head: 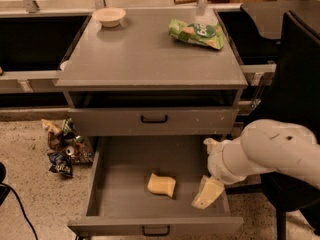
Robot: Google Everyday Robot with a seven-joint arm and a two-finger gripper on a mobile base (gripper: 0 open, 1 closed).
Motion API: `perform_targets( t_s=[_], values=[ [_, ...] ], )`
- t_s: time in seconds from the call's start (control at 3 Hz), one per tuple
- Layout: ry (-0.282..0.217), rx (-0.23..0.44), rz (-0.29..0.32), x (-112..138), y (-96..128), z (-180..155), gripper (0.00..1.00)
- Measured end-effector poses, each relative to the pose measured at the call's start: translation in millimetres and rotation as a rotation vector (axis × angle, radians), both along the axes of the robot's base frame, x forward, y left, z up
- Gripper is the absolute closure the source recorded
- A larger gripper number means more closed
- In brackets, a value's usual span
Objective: Pick sponge from middle drawer and place on counter
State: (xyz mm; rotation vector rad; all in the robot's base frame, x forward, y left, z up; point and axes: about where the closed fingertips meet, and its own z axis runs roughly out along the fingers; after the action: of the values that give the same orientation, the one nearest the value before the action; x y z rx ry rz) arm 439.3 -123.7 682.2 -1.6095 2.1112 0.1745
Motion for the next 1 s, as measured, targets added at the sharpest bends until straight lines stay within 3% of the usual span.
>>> perform_targets(
  t_s=[0.33,1.0],
  values=[
    [0.014,0.044,0.0,19,25,-62,0.0],
    [0.007,0.06,0.003,28,26,-77,0.0]
  ],
)
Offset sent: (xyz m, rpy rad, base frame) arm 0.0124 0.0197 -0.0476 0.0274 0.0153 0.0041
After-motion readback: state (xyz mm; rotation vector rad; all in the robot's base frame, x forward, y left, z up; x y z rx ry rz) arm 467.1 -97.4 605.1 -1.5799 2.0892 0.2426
